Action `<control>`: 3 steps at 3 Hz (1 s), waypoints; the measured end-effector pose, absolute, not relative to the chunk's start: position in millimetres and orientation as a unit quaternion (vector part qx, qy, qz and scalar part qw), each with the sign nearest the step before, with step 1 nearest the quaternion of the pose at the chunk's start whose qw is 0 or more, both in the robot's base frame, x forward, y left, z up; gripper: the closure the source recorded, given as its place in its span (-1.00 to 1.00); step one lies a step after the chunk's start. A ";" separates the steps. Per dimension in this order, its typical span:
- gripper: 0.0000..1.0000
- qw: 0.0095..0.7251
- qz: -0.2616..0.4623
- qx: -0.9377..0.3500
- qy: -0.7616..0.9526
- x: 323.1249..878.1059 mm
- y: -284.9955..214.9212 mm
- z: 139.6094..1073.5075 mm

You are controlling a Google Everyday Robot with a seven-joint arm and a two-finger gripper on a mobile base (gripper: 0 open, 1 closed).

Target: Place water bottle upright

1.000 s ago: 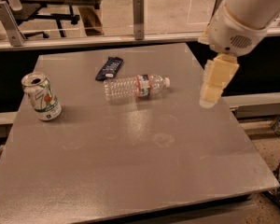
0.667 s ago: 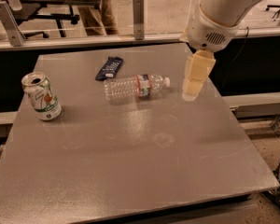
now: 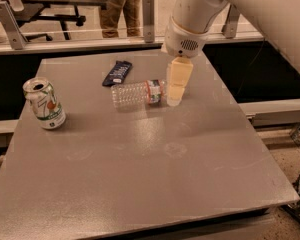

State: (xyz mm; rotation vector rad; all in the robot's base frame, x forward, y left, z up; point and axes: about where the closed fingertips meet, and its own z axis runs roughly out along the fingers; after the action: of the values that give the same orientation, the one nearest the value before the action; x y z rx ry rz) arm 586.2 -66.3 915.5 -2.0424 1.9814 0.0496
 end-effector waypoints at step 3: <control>-0.99 0.088 0.012 -0.738 0.669 618.9 -41.2 858.3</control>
Offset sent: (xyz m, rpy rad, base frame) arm 0.0307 0.0275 -0.0606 -0.1068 0.0947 0.0826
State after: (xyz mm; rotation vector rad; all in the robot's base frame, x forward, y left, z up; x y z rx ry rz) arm 618.9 -41.2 858.3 -2.1978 1.9900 0.0348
